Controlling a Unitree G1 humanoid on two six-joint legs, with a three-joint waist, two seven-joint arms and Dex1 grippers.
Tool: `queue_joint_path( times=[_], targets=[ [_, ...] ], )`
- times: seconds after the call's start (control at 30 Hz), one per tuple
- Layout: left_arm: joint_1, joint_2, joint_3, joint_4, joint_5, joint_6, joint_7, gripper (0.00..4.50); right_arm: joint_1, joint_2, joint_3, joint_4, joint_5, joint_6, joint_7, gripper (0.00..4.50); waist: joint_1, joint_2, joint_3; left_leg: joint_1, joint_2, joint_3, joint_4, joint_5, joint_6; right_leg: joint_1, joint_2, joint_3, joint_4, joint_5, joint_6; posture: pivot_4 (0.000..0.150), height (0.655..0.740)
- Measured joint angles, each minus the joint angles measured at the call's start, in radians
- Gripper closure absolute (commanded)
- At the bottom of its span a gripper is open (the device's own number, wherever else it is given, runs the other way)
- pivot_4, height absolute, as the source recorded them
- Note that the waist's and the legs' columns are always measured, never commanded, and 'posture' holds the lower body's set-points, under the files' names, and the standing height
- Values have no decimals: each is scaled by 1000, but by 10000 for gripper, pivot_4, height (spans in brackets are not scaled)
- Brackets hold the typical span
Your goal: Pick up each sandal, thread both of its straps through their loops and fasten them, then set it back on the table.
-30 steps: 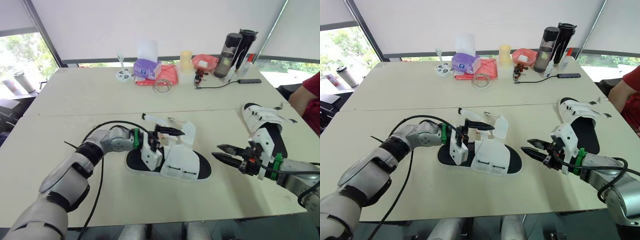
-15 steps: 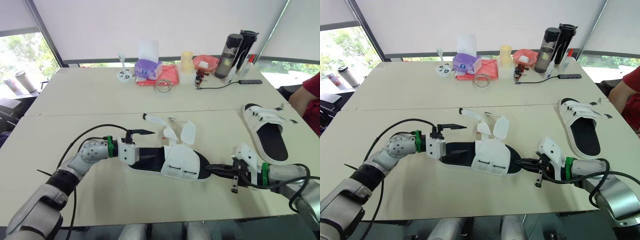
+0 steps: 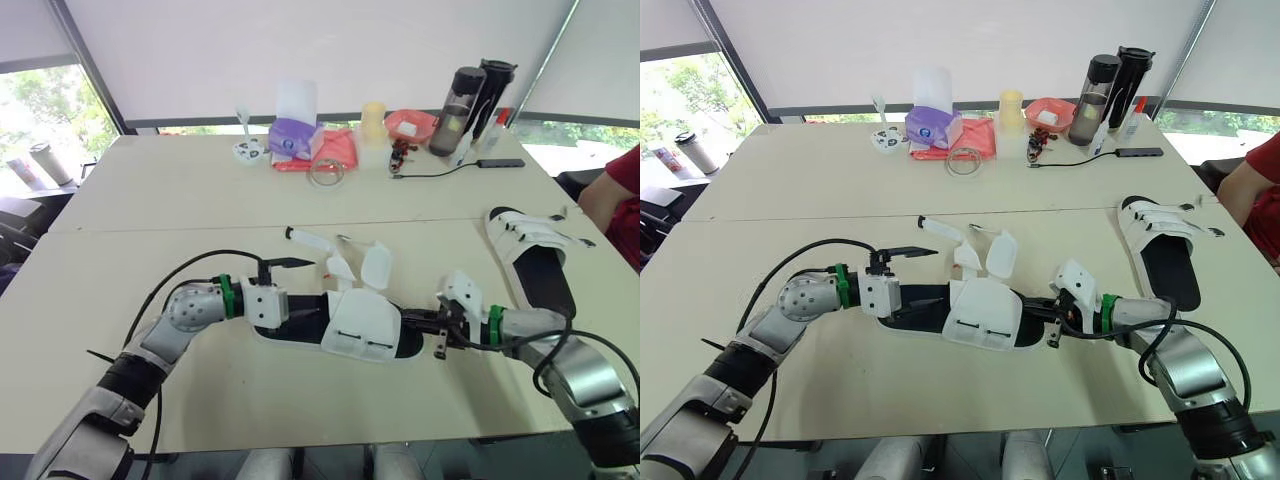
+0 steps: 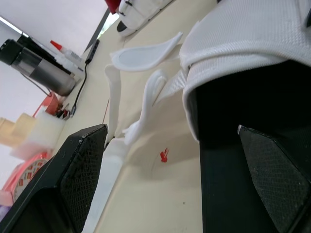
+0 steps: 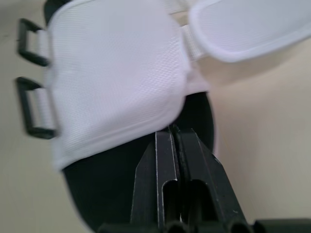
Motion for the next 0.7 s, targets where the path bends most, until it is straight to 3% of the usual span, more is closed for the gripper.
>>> queue_joint_path(
  times=[0.33,0.7],
  targets=[
    [0,-35,17,5,43,10,7,0,-87,54,18,125,-68,-95,15,44615,1,0,0,0,0,0,0,0,0,0,0,0,0,0,0,1500,7400],
    [24,-35,46,-1,63,24,20,0,138,-44,-126,-143,78,81,40,44615,-1,1,0,0,0,0,-1,0,0,0,0,0,0,0,0,1500,7400]
  ],
)
